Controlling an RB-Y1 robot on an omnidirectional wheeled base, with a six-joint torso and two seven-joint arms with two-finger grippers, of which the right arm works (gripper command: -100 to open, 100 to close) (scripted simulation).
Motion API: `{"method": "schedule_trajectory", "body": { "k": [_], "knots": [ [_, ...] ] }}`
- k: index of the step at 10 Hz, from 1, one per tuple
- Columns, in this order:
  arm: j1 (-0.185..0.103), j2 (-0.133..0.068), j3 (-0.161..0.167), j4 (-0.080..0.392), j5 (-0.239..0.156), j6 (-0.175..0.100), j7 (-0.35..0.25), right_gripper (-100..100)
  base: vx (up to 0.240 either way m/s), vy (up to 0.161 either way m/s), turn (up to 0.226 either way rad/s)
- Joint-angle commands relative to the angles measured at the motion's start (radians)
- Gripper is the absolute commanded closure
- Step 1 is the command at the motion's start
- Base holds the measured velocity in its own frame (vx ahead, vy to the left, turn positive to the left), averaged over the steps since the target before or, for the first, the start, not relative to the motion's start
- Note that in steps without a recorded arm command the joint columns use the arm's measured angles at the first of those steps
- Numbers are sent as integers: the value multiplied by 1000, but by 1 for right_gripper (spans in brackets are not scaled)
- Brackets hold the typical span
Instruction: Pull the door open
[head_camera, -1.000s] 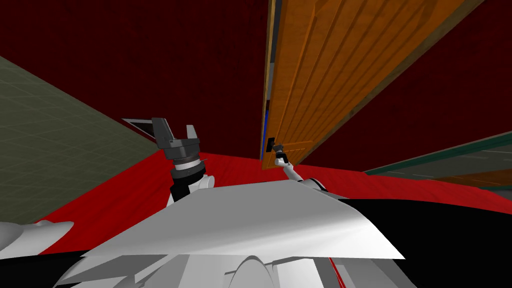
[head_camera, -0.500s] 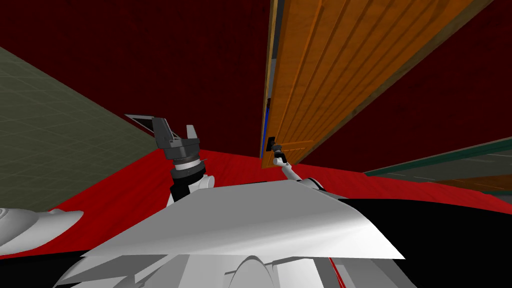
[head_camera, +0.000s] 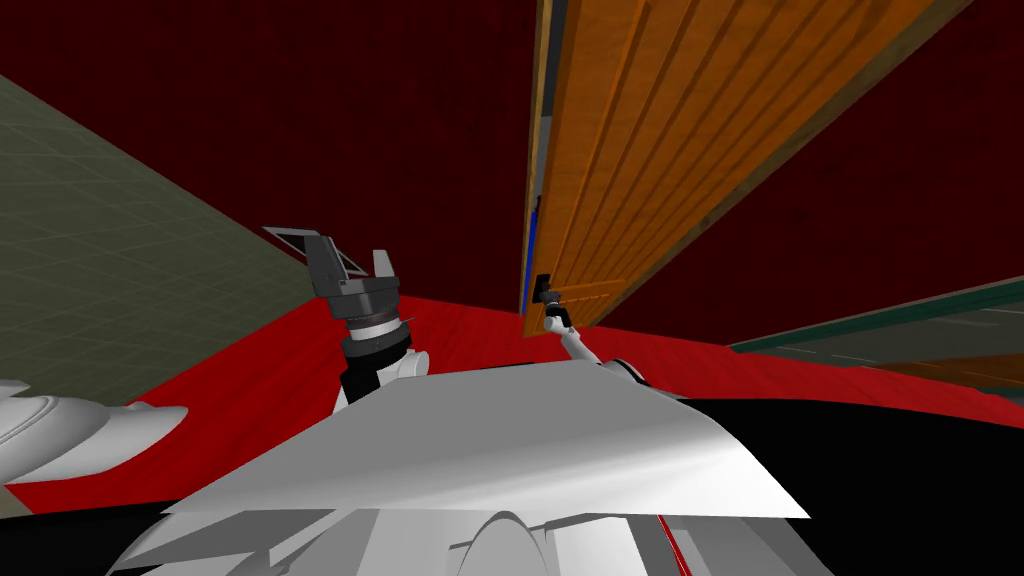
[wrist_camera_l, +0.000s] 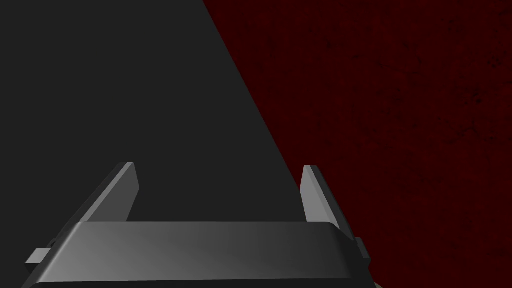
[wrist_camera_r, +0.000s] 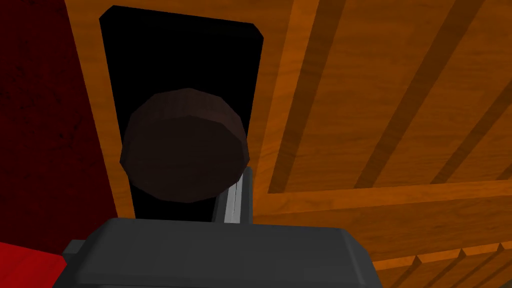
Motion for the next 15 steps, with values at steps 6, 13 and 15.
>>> {"method": "schedule_trajectory", "body": {
  "k": [6, 13, 15],
  "knots": [
    [-7, -6, -25, -32, -49, 82, -28, -100, -30, -18, -36],
    [-34, -36, -58, -10, -71, 152, -27, -100, 4, 33, -35],
    [-34, -36, -58, -10, -71, 152, -27, 100, 5, -3, 35]
  ]
}}
